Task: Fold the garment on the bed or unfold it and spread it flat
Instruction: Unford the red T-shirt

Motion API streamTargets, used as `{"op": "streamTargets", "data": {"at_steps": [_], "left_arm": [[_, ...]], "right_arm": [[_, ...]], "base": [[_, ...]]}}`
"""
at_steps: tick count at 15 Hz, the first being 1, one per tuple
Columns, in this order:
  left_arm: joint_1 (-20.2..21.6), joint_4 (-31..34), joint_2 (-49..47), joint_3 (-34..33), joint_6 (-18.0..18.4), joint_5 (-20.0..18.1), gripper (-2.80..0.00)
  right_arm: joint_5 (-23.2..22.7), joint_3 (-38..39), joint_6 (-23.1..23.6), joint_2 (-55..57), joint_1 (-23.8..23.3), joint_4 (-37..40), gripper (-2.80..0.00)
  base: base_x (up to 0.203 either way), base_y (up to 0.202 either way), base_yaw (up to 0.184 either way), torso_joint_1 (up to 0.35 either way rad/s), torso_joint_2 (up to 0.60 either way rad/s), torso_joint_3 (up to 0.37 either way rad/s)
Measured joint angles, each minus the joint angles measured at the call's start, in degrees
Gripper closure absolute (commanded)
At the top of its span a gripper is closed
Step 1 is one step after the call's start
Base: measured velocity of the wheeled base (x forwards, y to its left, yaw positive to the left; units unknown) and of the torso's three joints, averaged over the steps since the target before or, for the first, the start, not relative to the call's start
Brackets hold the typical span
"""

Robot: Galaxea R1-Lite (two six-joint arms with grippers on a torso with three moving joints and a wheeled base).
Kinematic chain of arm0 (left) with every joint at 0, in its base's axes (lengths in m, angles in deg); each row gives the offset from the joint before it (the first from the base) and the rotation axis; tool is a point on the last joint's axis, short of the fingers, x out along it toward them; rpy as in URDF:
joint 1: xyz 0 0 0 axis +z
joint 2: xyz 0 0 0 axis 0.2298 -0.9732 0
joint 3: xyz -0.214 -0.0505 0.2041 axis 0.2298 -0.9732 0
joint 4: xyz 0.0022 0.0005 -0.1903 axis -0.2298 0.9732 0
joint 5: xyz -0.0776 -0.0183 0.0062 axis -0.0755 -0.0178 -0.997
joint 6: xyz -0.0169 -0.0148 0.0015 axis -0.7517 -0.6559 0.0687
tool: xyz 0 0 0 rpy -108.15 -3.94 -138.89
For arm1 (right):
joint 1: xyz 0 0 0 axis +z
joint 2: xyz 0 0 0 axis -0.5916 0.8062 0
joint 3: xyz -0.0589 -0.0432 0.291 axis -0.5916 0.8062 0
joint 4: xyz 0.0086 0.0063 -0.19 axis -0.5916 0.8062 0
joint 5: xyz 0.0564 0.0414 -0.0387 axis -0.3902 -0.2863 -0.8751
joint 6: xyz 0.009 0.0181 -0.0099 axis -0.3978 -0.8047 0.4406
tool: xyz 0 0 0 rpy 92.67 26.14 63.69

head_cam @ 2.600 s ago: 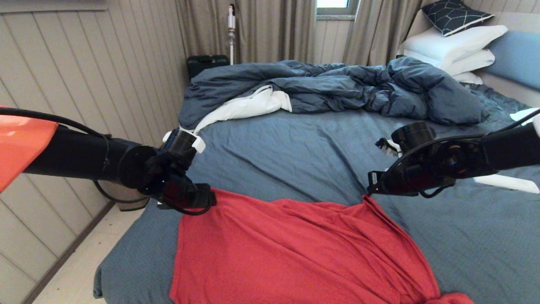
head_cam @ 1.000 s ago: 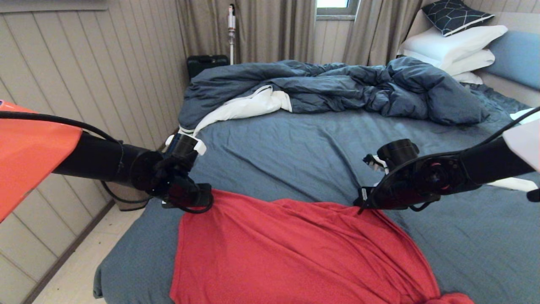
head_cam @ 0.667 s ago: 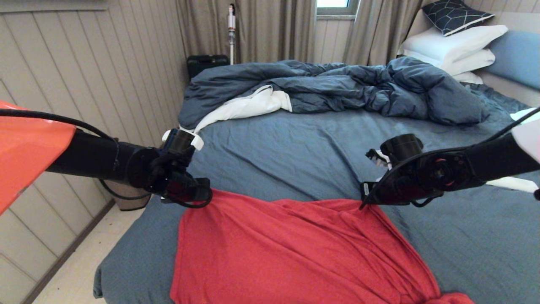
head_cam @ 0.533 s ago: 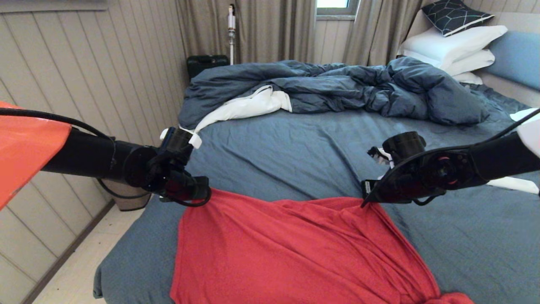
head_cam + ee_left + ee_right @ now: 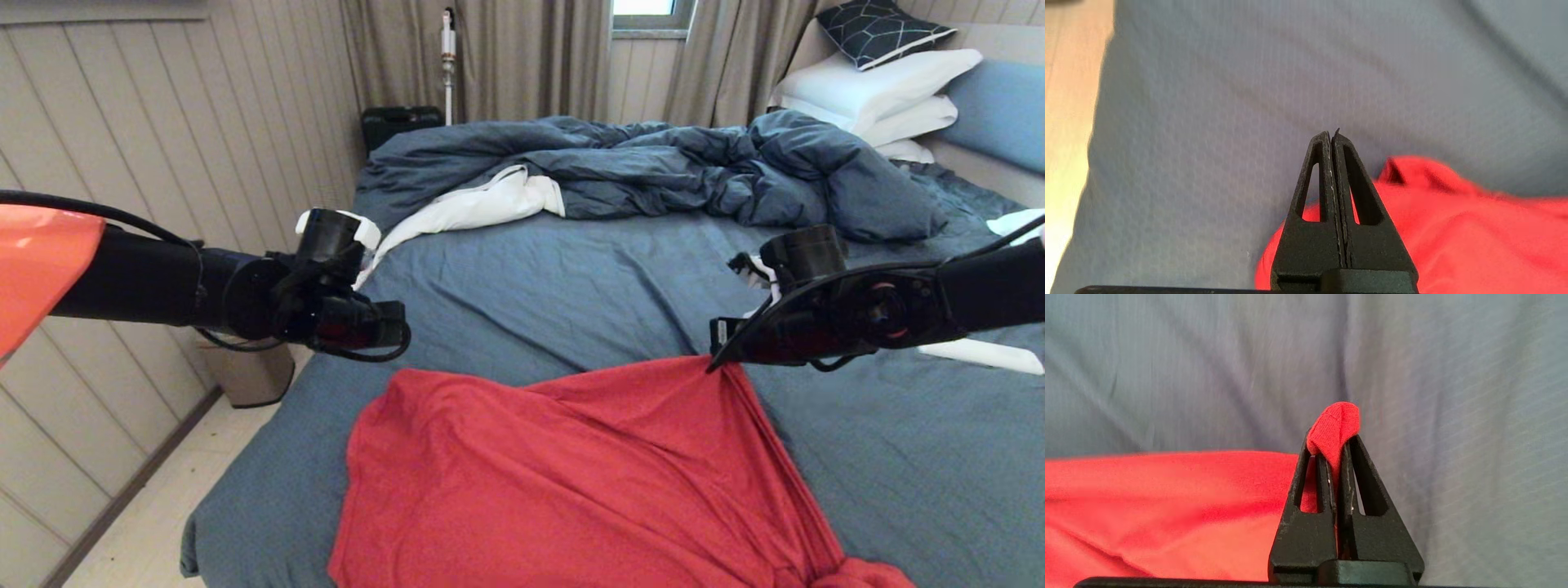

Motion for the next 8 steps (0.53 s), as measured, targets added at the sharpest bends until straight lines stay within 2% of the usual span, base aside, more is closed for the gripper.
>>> {"op": "streamTargets", "data": {"at_steps": [2, 8], "left_arm": [[1.05, -1.94, 0.35, 0.05, 0.12, 0.06, 0.0], [2.02, -1.84, -0.09, -0.15, 0.3, 0.06, 0.0]], "right_arm": [[1.51, -0.7, 0.01, 0.19, -0.37, -1.91, 0.0], [3.95, -3.81, 0.18, 2.54, -2.18, -3.09, 0.0]], "base": [[0.0, 0.0, 0.0, 0.0, 0.0, 0.0], [0.0, 0.0, 0.0, 0.0, 0.0, 0.0]]}}
